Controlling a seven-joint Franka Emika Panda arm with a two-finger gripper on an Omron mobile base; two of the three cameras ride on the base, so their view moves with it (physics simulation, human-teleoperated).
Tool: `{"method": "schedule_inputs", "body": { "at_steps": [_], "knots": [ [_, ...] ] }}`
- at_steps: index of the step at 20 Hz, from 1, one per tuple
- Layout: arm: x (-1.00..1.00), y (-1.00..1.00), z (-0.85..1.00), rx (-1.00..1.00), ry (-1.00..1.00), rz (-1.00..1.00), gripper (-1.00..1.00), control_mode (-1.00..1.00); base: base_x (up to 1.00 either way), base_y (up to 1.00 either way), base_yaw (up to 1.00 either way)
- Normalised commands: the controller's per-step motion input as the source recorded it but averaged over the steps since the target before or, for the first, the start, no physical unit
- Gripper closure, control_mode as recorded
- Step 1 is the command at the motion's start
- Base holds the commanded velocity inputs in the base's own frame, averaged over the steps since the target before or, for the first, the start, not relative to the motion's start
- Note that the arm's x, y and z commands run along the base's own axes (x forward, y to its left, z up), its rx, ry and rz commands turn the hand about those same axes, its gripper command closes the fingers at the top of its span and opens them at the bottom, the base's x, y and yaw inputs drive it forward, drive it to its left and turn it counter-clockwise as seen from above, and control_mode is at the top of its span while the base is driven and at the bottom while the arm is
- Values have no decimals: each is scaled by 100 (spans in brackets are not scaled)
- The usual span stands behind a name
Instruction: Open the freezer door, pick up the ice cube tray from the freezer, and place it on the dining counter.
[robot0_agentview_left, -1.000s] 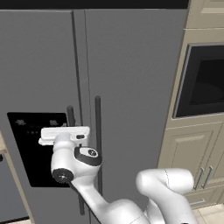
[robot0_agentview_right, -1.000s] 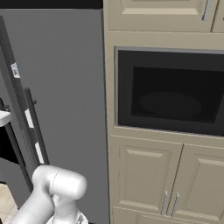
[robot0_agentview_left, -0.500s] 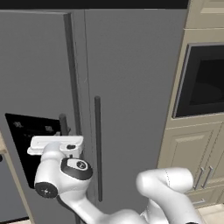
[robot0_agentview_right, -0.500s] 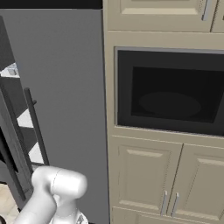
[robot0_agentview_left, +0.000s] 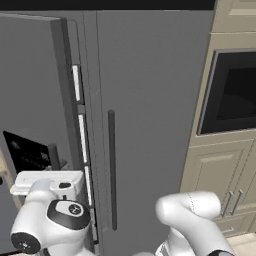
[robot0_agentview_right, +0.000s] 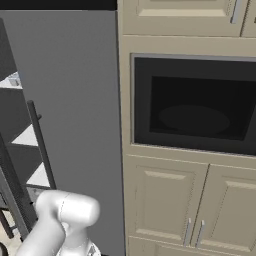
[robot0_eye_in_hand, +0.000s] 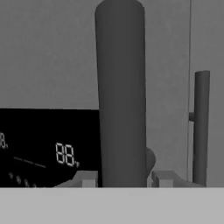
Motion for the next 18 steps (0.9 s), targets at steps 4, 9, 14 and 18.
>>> {"method": "schedule_inputs", "body": {
  "at_steps": [4, 9, 14, 18],
  "knots": [
    [-56, 51, 0, 0, 6, -2, 100, -100, 0, 0, 0],
    [-46, 52, 0, 0, 7, 0, 100, -100, 0, 0, 0],
    [-39, 45, 0, 0, 5, 0, 100, -100, 0, 0, 0],
    [-41, 47, 0, -1, 2, 0, 100, -100, 0, 0, 0]
  ]
}}
